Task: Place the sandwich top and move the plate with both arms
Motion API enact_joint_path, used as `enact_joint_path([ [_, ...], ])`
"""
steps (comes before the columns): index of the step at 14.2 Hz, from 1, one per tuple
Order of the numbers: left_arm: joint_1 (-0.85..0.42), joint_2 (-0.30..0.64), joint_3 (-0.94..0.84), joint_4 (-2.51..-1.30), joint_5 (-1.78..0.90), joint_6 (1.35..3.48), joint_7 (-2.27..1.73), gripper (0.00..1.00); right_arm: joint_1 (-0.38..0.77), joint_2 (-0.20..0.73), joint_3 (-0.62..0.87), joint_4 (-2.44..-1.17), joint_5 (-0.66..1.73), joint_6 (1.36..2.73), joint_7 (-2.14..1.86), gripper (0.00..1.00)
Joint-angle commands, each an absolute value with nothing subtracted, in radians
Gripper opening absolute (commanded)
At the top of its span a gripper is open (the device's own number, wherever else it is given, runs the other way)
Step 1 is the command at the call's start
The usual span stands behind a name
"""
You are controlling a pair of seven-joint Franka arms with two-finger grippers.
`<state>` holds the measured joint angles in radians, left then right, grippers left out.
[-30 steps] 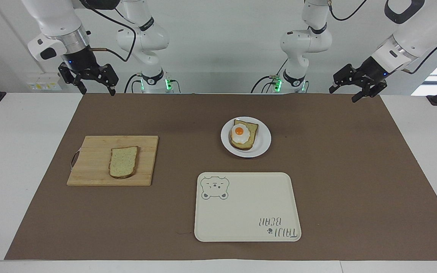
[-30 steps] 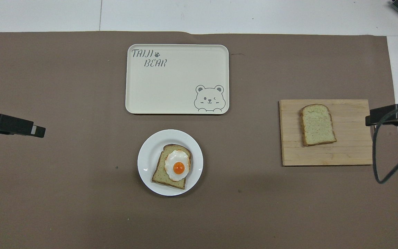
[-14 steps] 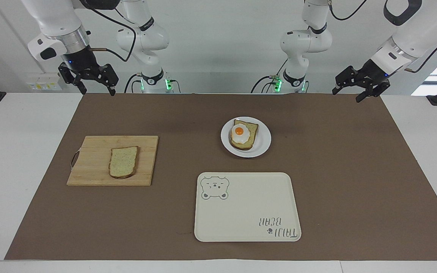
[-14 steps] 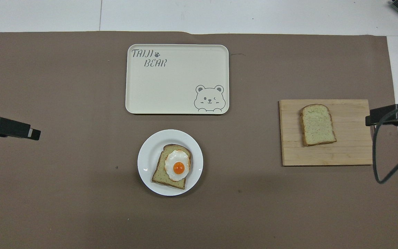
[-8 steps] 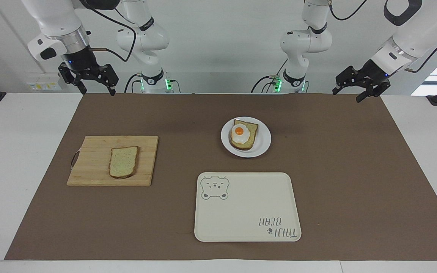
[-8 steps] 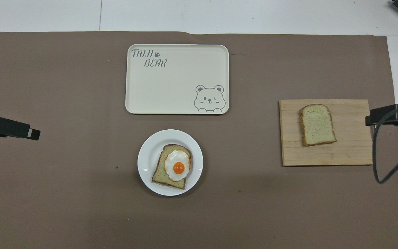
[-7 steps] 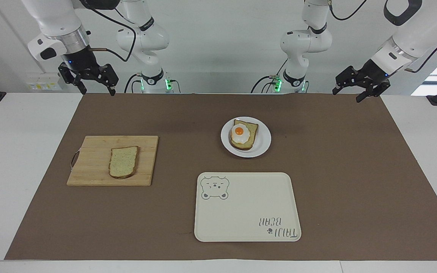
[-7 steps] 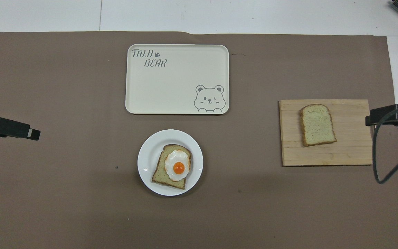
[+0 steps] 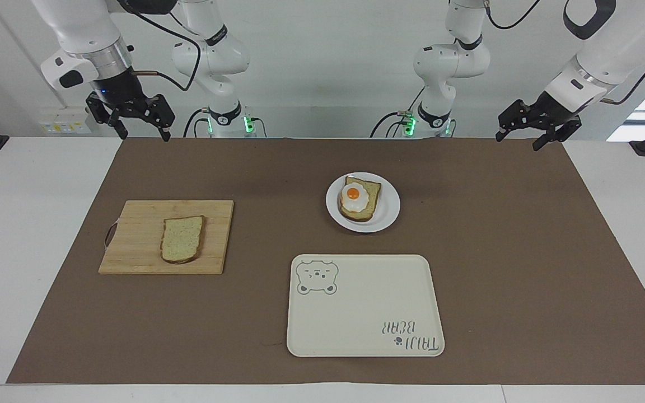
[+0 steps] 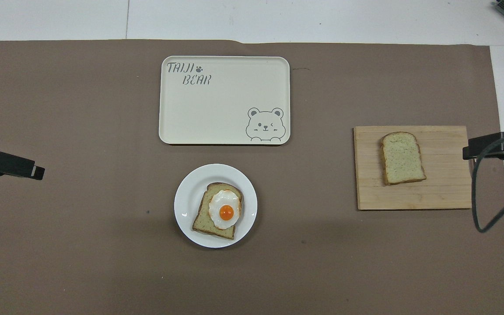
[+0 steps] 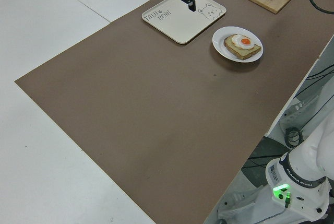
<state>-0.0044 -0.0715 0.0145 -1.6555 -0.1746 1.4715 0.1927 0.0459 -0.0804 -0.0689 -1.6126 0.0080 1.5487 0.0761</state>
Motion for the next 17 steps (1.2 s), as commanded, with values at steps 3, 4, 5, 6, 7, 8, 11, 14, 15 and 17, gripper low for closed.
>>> enact_joint_path([
  [3,0.002,-0.101,0.008,-1.687,-0.155,1.485,0.183,1.0,0.037,-0.086,-0.063,-1.612,0.005,1.543,0.054,1.0],
  [4,0.002,-0.101,0.008,-1.689,-0.153,1.486,0.176,1.0,0.037,-0.086,-0.063,-1.612,0.005,1.543,0.054,1.0],
  [5,0.003,-0.101,0.008,-1.689,-0.15,1.486,0.176,1.0,0.037,-0.086,-0.063,-1.612,0.006,1.545,0.054,1.0],
  [6,0.003,-0.101,0.008,-1.689,-0.15,1.488,0.176,1.0,0.037,-0.086,-0.063,-1.612,0.005,1.543,0.054,1.0],
  [7,0.003,-0.101,0.008,-1.689,-0.149,1.488,0.176,1.0,0.037,-0.086,-0.063,-1.612,0.005,1.543,0.054,1.0],
  [8,0.003,-0.101,0.008,-1.689,-0.149,1.488,0.176,1.0,0.037,-0.086,-0.063,-1.612,0.005,1.543,0.054,1.0],
  [11,0.003,-0.101,0.008,-1.69,-0.149,1.488,0.176,1.0,0.035,-0.086,-0.063,-1.612,0.006,1.543,0.054,1.0],
  [14,0.002,-0.104,0.008,-1.69,-0.149,1.488,0.173,1.0,0.037,-0.086,-0.063,-1.612,0.005,1.543,0.054,1.0],
  [15,0.002,-0.104,0.008,-1.69,-0.149,1.488,0.172,1.0,0.037,-0.086,-0.063,-1.612,0.005,1.543,0.054,1.0],
  [17,0.002,-0.104,0.008,-1.692,-0.149,1.488,0.172,1.0,0.037,-0.086,-0.063,-1.612,0.005,1.543,0.054,1.0],
])
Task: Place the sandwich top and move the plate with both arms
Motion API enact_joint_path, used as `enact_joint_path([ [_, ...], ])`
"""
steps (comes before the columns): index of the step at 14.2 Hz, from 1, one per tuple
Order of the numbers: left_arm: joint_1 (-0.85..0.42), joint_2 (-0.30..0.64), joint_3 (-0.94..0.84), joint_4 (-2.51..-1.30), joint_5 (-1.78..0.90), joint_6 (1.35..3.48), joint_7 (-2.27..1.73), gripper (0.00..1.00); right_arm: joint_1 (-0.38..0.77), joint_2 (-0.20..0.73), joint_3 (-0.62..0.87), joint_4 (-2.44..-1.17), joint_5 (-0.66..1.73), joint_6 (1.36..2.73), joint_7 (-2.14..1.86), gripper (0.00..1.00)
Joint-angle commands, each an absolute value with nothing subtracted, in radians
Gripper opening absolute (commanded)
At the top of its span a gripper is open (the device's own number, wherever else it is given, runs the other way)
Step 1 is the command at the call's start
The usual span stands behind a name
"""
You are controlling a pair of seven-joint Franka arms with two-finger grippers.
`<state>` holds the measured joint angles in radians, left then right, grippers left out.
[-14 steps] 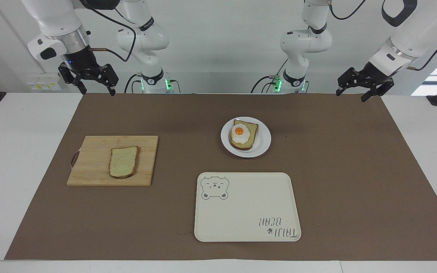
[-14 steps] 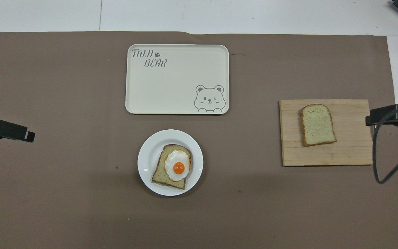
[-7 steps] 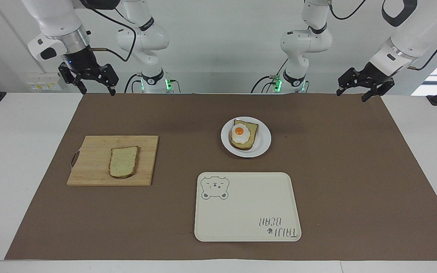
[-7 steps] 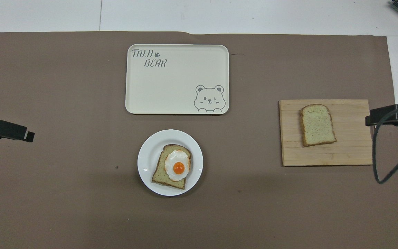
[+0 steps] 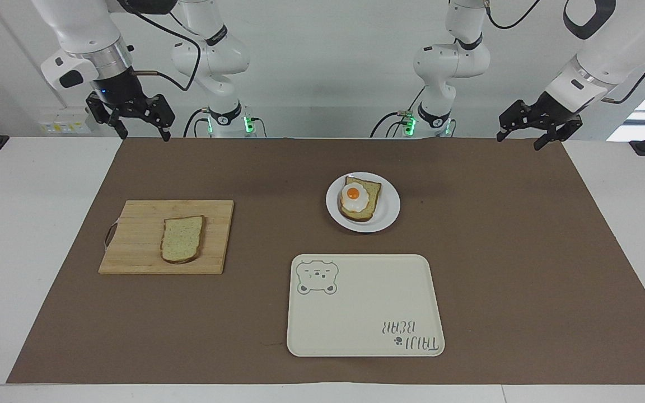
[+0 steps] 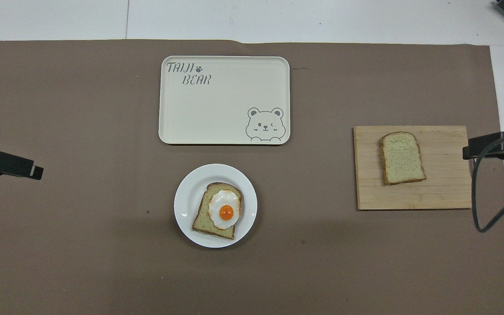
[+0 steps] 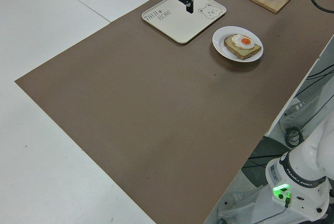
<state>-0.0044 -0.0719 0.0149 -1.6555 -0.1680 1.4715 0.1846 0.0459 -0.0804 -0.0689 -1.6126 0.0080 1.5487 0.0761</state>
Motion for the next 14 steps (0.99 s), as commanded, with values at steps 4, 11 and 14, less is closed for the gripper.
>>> enact_joint_path([
  [4,0.003,-0.104,0.008,-1.692,-0.149,1.488,0.172,1.0,0.043,-0.089,-0.057,-1.617,-0.017,1.532,0.051,1.0],
  [11,0.003,-0.104,0.006,-1.692,-0.149,1.488,0.172,1.0,0.048,-0.089,-0.058,-1.641,-0.025,1.592,0.043,1.0],
  [14,0.003,-0.104,0.006,-1.692,-0.149,1.488,0.172,1.0,0.037,-0.083,-0.06,-1.693,-0.023,1.67,-0.013,1.0],
])
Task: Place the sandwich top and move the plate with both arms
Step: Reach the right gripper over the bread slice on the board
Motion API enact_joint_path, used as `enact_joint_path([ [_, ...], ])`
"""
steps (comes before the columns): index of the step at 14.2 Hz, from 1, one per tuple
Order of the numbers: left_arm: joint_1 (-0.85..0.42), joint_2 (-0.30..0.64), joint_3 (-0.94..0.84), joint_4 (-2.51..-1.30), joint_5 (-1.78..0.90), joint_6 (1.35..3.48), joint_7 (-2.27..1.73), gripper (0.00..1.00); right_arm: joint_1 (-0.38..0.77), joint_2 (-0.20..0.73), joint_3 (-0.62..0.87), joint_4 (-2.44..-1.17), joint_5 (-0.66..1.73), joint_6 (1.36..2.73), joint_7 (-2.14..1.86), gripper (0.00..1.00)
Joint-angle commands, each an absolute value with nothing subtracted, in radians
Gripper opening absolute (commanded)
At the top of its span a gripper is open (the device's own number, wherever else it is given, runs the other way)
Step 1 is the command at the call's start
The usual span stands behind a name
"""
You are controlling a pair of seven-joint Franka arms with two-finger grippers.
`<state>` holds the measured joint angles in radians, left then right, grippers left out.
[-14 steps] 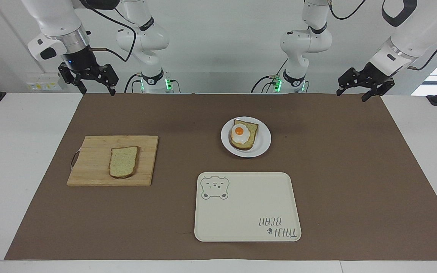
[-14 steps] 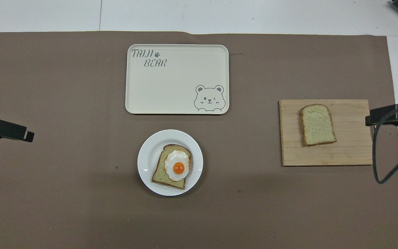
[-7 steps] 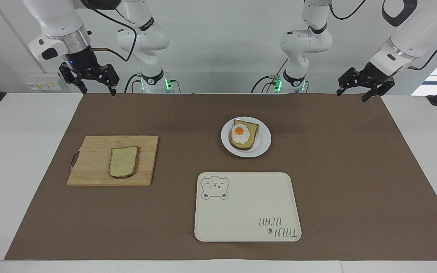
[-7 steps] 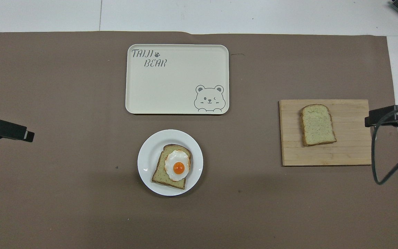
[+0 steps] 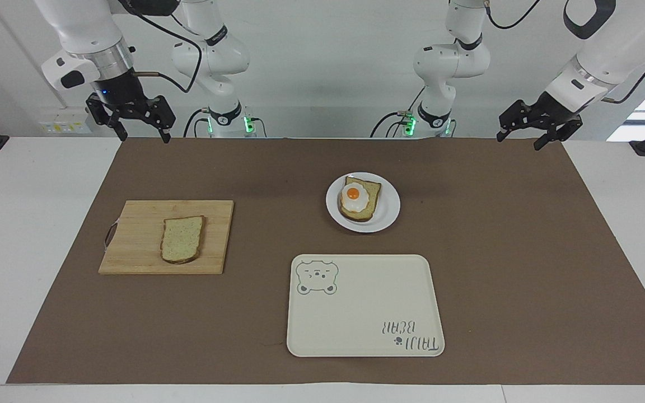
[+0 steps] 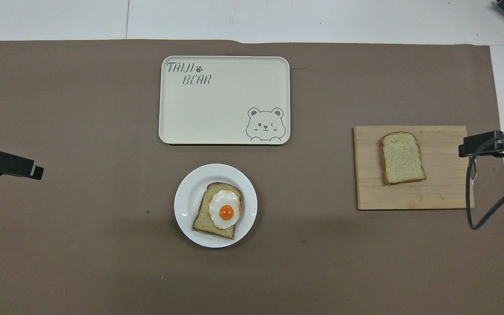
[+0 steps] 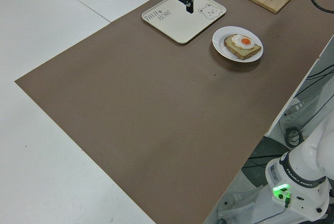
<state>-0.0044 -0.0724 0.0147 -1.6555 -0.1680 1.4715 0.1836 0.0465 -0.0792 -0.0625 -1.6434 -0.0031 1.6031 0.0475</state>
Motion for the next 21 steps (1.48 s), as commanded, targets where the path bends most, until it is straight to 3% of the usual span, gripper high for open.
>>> enact_joint_path([
  [1,0.003,-0.104,0.008,-1.692,-0.149,1.488,0.172,1.0,0.035,-0.075,-0.06,-1.706,-0.023,1.696,-0.043,1.0],
  [3,0.002,-0.104,0.008,-1.692,-0.149,1.488,0.172,1.0,0.031,-0.06,-0.061,-1.742,-0.018,1.747,-0.058,1.0],
  [12,0.0,-0.107,0.006,-1.698,-0.149,1.488,0.17,1.0,-0.031,0.165,-0.06,-1.784,0.119,2.018,-0.274,1.0],
  [21,0.0,-0.107,0.006,-1.7,-0.149,1.486,0.172,1.0,-0.115,0.267,-0.06,-1.92,0.254,2.226,-0.549,1.0],
])
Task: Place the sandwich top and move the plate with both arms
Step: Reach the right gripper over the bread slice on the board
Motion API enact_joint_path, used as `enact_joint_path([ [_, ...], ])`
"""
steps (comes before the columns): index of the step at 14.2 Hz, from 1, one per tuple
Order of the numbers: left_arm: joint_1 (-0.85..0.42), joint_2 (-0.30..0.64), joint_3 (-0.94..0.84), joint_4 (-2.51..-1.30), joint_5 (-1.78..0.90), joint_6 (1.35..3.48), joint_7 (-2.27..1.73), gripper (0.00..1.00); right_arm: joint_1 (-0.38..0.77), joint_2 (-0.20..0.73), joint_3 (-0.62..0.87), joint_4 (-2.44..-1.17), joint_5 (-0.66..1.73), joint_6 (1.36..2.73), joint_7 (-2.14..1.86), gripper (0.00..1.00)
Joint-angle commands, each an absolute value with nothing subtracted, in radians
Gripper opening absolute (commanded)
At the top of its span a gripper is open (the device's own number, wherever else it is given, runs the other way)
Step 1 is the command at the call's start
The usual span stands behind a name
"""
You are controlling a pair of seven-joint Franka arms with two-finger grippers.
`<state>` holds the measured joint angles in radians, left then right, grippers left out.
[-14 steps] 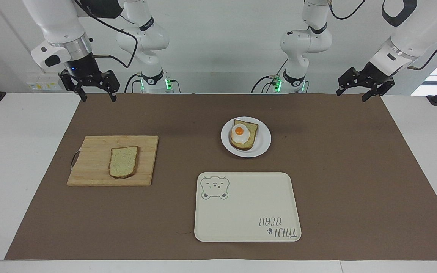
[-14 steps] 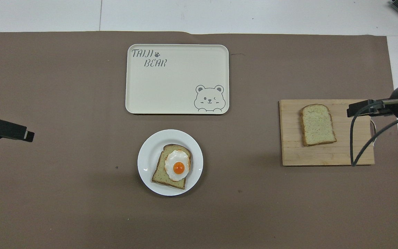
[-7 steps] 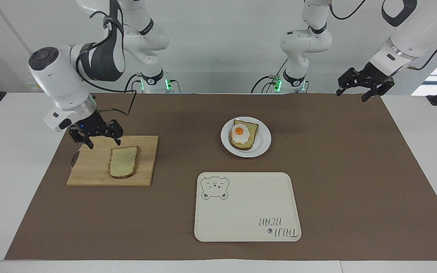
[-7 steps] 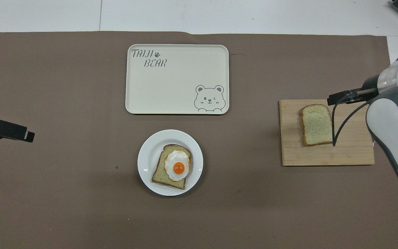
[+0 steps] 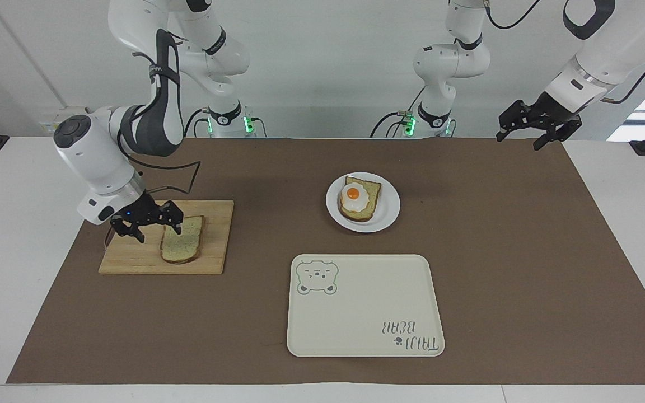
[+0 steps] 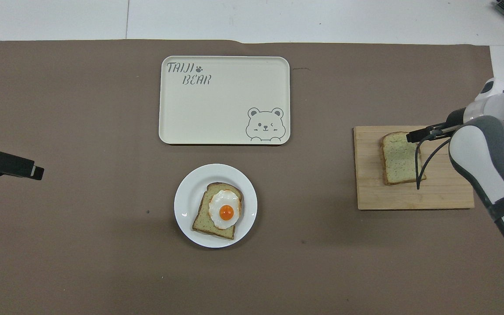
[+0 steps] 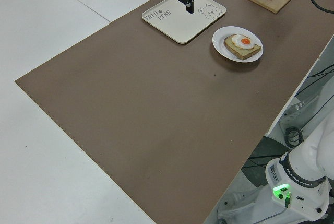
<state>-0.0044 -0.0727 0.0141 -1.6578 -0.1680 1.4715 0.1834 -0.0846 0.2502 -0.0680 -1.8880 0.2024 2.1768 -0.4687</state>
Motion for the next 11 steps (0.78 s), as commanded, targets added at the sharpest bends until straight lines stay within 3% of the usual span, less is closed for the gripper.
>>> enact_joint_path([
  [1,0.0,-0.107,0.006,-1.7,-0.149,1.486,0.172,1.0,-0.12,0.285,-0.06,-1.936,0.282,2.247,-0.572,1.0],
  [4,0.0,-0.107,0.006,-1.7,-0.149,1.486,0.172,1.0,-0.137,0.337,-0.061,-1.959,0.382,2.295,-0.662,1.0],
  [11,0.0,-0.107,0.005,-1.698,-0.149,1.483,0.173,1.0,-0.134,0.322,-0.063,-1.951,0.387,2.232,-0.67,1.0],
])
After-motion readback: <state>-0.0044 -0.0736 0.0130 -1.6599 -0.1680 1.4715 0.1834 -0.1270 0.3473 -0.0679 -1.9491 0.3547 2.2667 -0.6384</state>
